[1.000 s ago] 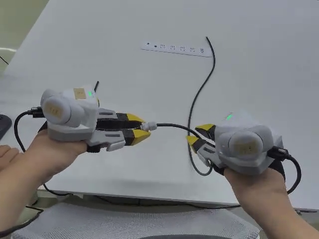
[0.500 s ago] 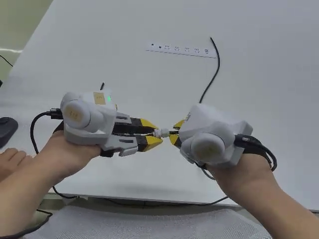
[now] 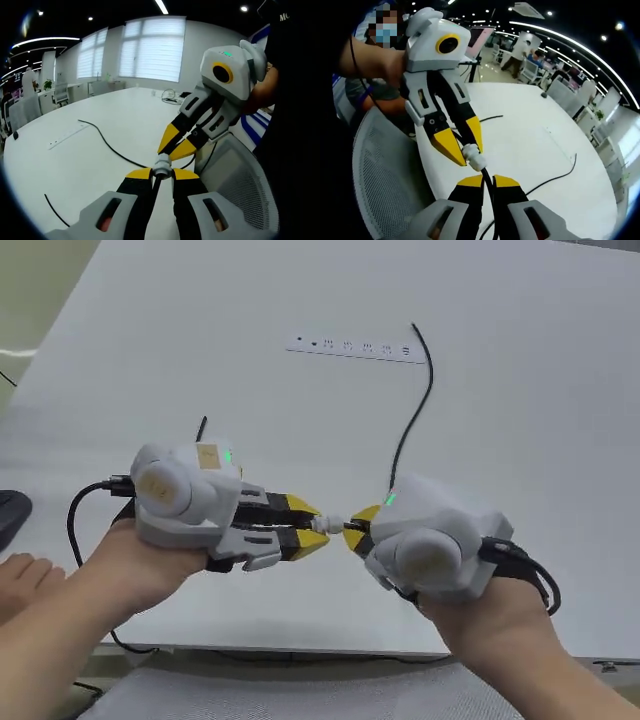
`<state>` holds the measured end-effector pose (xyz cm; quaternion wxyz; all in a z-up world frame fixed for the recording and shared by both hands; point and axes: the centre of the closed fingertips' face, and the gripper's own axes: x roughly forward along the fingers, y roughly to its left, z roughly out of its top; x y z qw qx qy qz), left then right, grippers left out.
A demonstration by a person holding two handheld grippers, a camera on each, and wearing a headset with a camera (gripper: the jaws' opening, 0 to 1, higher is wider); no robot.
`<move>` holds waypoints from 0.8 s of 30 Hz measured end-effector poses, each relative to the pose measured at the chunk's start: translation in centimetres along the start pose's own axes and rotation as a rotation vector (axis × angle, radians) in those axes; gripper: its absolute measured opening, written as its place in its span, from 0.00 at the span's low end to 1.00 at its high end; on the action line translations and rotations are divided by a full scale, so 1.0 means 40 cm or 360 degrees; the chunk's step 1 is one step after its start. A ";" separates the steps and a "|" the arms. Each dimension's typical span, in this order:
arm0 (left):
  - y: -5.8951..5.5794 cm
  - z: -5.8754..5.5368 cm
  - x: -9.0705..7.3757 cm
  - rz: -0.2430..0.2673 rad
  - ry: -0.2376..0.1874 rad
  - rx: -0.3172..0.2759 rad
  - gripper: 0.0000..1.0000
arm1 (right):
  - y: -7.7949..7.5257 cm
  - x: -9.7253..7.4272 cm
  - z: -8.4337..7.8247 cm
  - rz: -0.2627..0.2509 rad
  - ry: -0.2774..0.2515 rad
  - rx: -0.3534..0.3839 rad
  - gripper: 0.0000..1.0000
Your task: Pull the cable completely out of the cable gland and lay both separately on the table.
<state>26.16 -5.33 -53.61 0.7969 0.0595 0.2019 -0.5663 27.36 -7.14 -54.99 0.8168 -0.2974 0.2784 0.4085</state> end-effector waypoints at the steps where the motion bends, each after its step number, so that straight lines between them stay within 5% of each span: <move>1: 0.001 0.000 -0.001 0.0001 -0.0001 0.0000 0.15 | -0.004 -0.001 -0.002 -0.0009 -0.0001 0.0019 0.01; 6: 0.006 0.001 -0.006 0.0006 -0.0005 0.0000 0.15 | -0.017 -0.001 -0.023 -0.0022 0.0004 0.0100 0.00; 10: 0.005 -0.003 -0.009 0.0011 0.0000 0.0000 0.15 | -0.021 0.001 -0.047 0.0000 -0.0011 0.0326 0.00; 24: 0.007 -0.005 -0.012 0.0030 -0.0007 -0.0014 0.15 | -0.067 0.005 -0.142 -0.0062 -0.0007 0.0722 0.01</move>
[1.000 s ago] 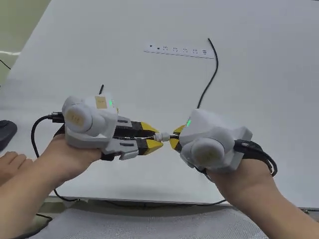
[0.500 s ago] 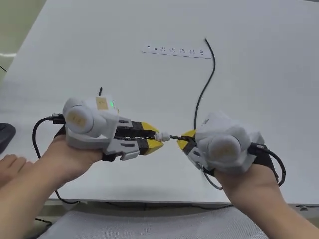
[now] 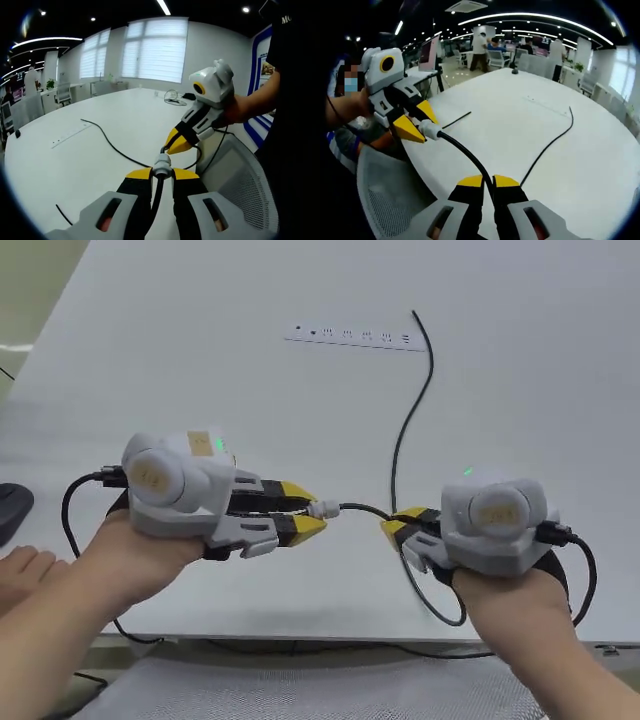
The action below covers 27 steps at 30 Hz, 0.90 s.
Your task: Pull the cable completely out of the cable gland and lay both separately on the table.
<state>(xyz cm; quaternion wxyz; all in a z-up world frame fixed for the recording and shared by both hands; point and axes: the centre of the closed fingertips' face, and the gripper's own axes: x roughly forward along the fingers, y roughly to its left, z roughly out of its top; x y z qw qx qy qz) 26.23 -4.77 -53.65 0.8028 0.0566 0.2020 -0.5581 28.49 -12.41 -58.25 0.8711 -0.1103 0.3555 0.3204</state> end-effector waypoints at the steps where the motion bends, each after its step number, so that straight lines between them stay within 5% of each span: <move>1: 0.000 0.000 0.000 0.0000 0.0000 -0.0001 0.15 | -0.006 -0.002 -0.008 -0.0007 0.0009 0.0095 0.01; 2: -0.001 0.000 0.001 0.0000 -0.0001 -0.0001 0.15 | -0.014 -0.003 -0.011 -0.0002 0.0002 0.0213 0.01; 12: 0.005 -0.004 0.009 0.0003 0.0007 -0.0016 0.15 | -0.033 -0.003 -0.023 -0.0042 0.0026 0.0137 0.02; 20: 0.018 -0.026 0.008 0.0023 0.0045 -0.0045 0.15 | -0.033 -0.015 -0.007 -0.0085 0.0006 -0.0150 0.05; 24: 0.012 -0.021 0.011 0.0003 0.0030 -0.0062 0.15 | -0.007 -0.033 0.032 -0.0060 -0.0034 -0.0258 0.08; 27: 0.012 -0.022 0.016 -0.0004 0.0038 -0.0058 0.15 | 0.024 -0.041 0.071 -0.0049 -0.0041 -0.0463 0.10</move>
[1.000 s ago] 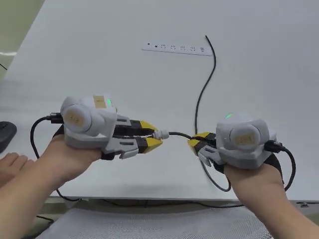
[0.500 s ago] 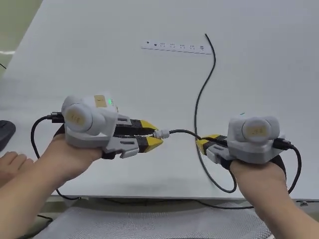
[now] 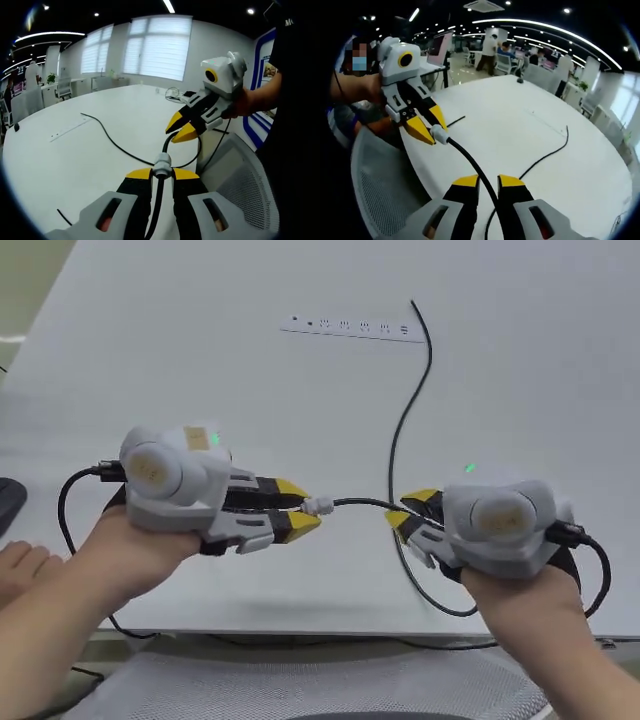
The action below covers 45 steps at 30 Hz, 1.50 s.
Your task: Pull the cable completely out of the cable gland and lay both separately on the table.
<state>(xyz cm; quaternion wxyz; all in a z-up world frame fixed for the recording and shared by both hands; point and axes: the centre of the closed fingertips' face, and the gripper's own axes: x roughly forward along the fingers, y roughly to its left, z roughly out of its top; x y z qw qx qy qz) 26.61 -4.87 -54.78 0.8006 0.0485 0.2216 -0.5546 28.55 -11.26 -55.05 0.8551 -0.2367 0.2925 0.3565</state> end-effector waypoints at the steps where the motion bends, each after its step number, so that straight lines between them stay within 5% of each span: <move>1: 0.000 0.000 0.001 -0.0001 0.0000 0.0002 0.15 | 0.002 -0.001 0.005 -0.0008 0.0028 -0.0084 0.10; 6: -0.004 0.002 0.004 -0.0010 -0.0004 0.0002 0.15 | 0.065 0.006 0.065 0.0095 0.0014 -0.0289 0.11; 11: -0.005 0.002 0.005 -0.0013 -0.0002 0.0014 0.15 | 0.095 0.026 0.069 0.0135 0.0070 -0.0450 0.10; 14: -0.005 0.002 0.005 -0.0016 0.0000 0.0019 0.15 | 0.083 0.030 0.065 0.0069 0.0137 -0.0718 0.09; 19: -0.003 0.002 0.005 -0.0019 -0.0001 0.0026 0.15 | 0.095 0.036 0.072 0.0098 0.0135 -0.0732 0.06; 33: 0.004 0.004 0.001 -0.0013 0.0007 0.0045 0.15 | 0.089 0.044 0.065 0.0126 0.0113 -0.0560 0.02; 45: 0.008 0.004 -0.006 0.0005 0.0000 0.0040 0.15 | 0.047 0.034 0.026 0.0109 0.0081 -0.0102 0.02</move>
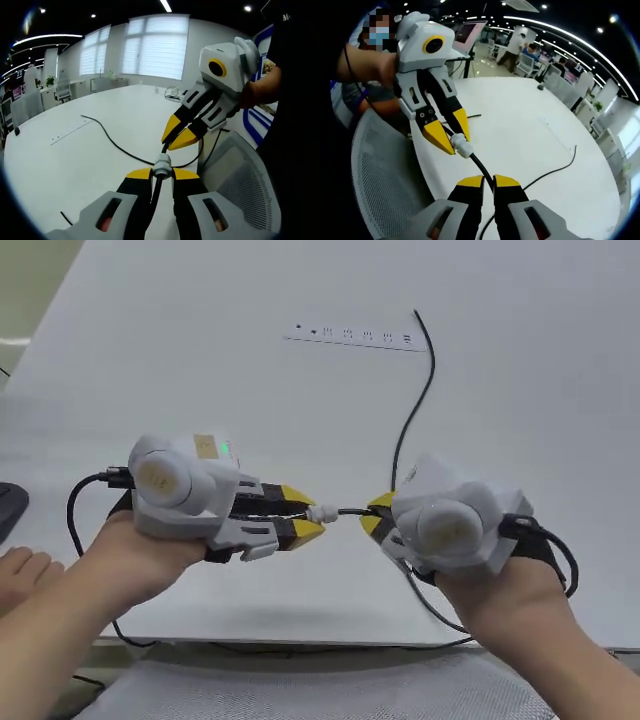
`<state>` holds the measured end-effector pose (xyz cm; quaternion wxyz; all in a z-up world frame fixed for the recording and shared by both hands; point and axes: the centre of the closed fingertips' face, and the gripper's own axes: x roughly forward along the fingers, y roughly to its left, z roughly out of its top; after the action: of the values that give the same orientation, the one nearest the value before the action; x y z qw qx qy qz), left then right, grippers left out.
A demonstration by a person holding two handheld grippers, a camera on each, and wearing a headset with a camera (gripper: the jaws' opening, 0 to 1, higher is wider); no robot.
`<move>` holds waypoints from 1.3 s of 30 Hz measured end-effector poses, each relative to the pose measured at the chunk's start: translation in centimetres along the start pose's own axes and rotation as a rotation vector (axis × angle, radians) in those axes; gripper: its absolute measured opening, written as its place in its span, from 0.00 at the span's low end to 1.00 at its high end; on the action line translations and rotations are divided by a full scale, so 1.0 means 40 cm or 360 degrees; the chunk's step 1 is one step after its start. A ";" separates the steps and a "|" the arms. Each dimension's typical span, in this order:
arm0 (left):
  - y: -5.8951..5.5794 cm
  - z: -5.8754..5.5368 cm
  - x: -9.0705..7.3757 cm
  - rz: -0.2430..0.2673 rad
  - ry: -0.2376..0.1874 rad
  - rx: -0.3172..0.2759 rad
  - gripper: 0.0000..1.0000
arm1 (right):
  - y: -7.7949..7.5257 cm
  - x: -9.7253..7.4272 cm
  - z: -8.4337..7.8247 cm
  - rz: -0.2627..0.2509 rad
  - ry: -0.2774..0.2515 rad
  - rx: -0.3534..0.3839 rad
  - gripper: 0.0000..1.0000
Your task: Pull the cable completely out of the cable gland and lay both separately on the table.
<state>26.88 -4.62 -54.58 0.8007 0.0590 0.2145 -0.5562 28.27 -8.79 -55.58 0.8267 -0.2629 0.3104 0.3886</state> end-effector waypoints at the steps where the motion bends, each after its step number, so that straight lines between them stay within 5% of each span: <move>1: 0.000 0.001 0.000 0.0001 0.0000 0.0001 0.15 | -0.006 -0.001 -0.007 -0.0009 0.0006 0.0037 0.02; 15: 0.003 0.005 0.002 0.0012 -0.0003 -0.0002 0.15 | -0.101 0.004 -0.117 -0.0113 -0.0007 0.0626 0.02; 24: 0.000 0.003 0.007 0.0012 0.0008 -0.0001 0.15 | -0.123 0.011 -0.185 -0.0135 0.0019 0.0858 0.02; 37: 0.007 0.000 0.005 0.0026 0.0014 -0.0008 0.15 | -0.140 -0.022 -0.146 -0.0236 -0.0068 0.0467 0.07; 39: 0.003 0.001 0.008 0.0022 0.0013 -0.0008 0.15 | -0.124 -0.025 -0.134 -0.0199 -0.0071 0.0446 0.07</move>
<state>27.10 -4.86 -54.70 0.8038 0.0607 0.2189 -0.5499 30.12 -15.68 -57.51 0.8846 -0.1552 0.3261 0.2950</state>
